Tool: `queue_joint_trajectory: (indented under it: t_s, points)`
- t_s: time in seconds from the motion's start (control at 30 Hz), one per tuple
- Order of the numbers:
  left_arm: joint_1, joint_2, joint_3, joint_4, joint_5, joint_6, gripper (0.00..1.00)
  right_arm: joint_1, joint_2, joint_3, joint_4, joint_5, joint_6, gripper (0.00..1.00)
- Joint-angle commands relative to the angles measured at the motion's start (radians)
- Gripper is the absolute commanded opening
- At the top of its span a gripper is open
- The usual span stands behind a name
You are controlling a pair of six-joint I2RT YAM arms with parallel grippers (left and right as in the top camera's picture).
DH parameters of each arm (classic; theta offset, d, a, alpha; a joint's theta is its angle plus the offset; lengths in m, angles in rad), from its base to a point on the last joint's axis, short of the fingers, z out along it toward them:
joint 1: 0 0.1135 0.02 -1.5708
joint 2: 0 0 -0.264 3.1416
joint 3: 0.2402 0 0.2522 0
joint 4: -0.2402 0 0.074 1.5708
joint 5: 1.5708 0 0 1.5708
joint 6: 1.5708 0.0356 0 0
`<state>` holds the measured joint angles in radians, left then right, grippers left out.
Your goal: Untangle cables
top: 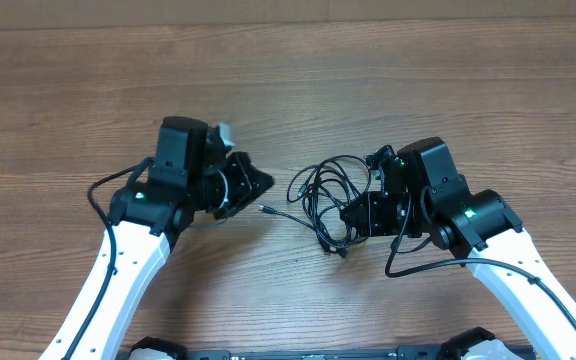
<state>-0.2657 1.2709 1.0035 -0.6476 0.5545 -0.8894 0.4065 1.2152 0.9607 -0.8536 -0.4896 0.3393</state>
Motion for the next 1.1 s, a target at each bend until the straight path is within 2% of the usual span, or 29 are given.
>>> queue_joint_trajectory:
  t_s: [0.0, 0.1, 0.13, 0.17, 0.2, 0.23, 0.27, 0.33, 0.43, 0.57, 0.7, 0.83, 0.87, 0.97, 1.07]
  points:
    - [0.006, -0.001, 0.005, -0.049, -0.212, -0.008, 0.04, -0.002, -0.002, 0.002, 0.006, 0.006, -0.007, 0.04]
    - [0.005, -0.001, 0.005, -0.083, -0.183, 0.007, 0.04, -0.002, -0.002, 0.002, 0.006, 0.006, -0.008, 0.04]
    - [0.005, -0.001, 0.005, -0.085, -0.150, 0.026, 0.11, -0.002, -0.002, 0.002, 0.007, 0.006, -0.008, 0.04]
    - [0.005, -0.001, 0.005, -0.085, -0.114, 0.045, 0.26, -0.002, -0.002, 0.002, 0.008, 0.006, -0.008, 0.04]
    - [0.005, -0.001, 0.005, -0.085, -0.071, 0.062, 0.51, -0.002, -0.002, 0.002, 0.010, 0.006, -0.008, 0.04]
    - [0.005, -0.001, 0.005, -0.085, -0.022, 0.077, 0.81, -0.002, -0.002, 0.002, 0.011, 0.006, -0.008, 0.04]
    - [0.005, -0.001, 0.005, -0.085, 0.023, 0.084, 0.99, -0.002, -0.002, 0.002, 0.013, 0.006, -0.008, 0.04]
    - [0.003, -0.001, 0.005, -0.084, 0.120, 0.099, 1.00, -0.002, -0.002, 0.002, 0.013, 0.006, -0.008, 0.04]
    - [0.000, -0.001, 0.005, -0.081, 0.183, 0.105, 1.00, -0.002, -0.002, 0.002, 0.014, 0.006, -0.008, 0.04]
    - [-0.032, -0.001, 0.005, -0.078, 0.178, 0.104, 1.00, -0.002, -0.002, 0.002, 0.018, 0.006, -0.007, 0.04]
    - [-0.106, -0.001, 0.005, -0.056, 0.111, 0.104, 0.98, -0.002, -0.002, 0.002, 0.021, 0.006, -0.007, 0.04]
    - [-0.175, -0.001, 0.005, -0.024, 0.072, 0.096, 0.88, -0.002, -0.002, 0.002, 0.021, 0.006, -0.006, 0.04]
    - [-0.200, -0.001, 0.005, -0.009, 0.049, 0.096, 0.79, -0.002, -0.002, 0.002, 0.021, 0.006, -0.006, 0.04]
    - [-0.235, -0.001, 0.005, -0.002, -0.013, 0.076, 0.64, -0.002, -0.002, 0.002, 0.021, -0.002, -0.006, 0.04]
    - [-0.266, -0.001, 0.005, 0.010, -0.042, 0.051, 0.59, -0.002, -0.002, 0.002, 0.018, -0.010, -0.006, 0.04]
